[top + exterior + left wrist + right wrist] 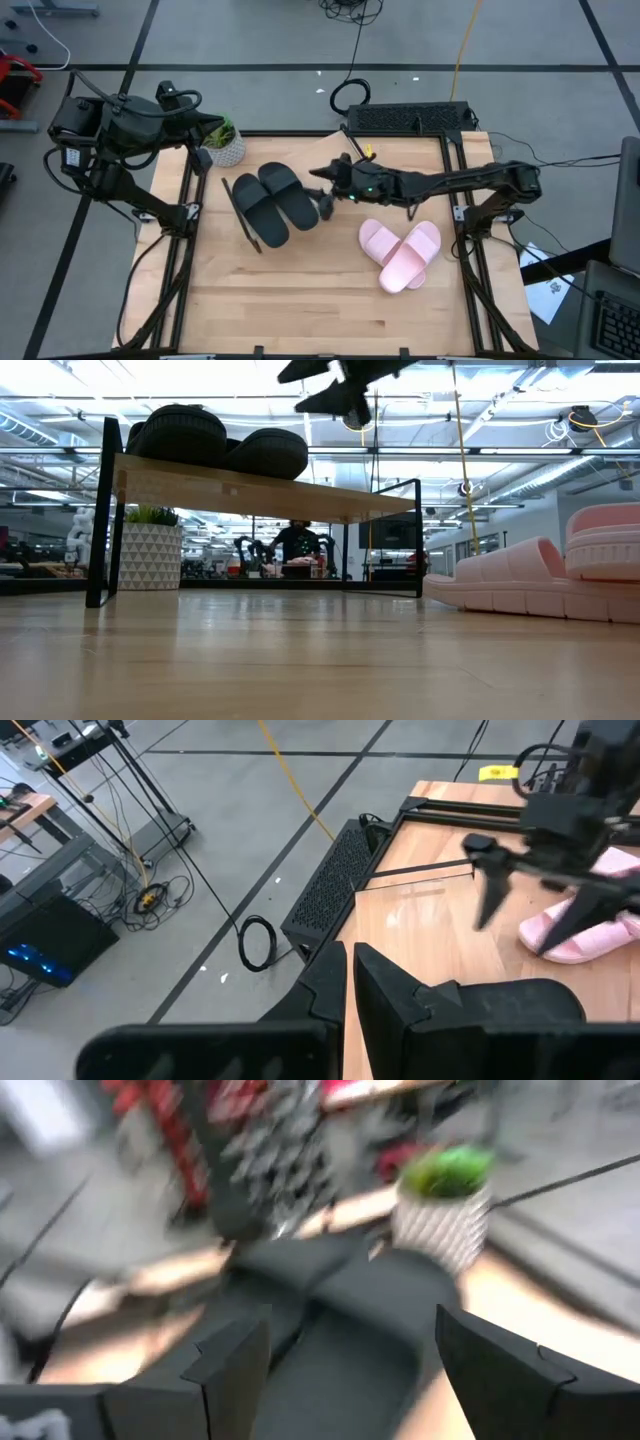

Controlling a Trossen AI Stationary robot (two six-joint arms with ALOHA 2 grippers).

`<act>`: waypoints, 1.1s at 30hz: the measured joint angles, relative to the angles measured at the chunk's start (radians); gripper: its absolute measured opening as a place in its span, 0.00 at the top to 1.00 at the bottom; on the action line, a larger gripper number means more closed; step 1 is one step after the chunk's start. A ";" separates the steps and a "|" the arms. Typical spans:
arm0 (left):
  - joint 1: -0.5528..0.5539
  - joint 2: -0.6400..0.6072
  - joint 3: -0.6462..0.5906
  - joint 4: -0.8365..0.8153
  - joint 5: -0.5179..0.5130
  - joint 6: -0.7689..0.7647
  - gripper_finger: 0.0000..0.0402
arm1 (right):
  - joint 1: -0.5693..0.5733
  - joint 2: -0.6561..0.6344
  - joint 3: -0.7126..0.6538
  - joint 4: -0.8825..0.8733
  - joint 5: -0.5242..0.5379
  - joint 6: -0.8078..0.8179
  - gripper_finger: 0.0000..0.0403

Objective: Pick and place slides into the shelf
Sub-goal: Put the top pink slide on the shelf

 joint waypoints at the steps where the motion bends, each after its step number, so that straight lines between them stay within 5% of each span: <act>1: 0.000 0.000 0.000 0.000 0.000 0.000 0.94 | 0.004 -0.023 0.000 -0.070 -0.041 -0.013 0.34; 7: 0.000 0.000 0.000 0.000 0.000 -0.010 0.94 | 0.026 -0.161 0.000 -0.641 -0.275 -0.003 0.34; 12: 0.000 0.000 0.000 0.000 0.000 -0.033 0.94 | 0.076 -0.226 -0.001 -0.975 -0.316 0.080 0.34; 24: 0.000 0.000 0.000 0.000 0.000 -0.083 0.94 | 0.216 -0.246 -0.001 -1.339 -0.491 0.400 0.34; 33: 0.000 0.012 0.000 0.001 -0.001 -0.078 0.94 | 0.292 -0.245 -0.082 -1.327 -0.494 0.594 0.34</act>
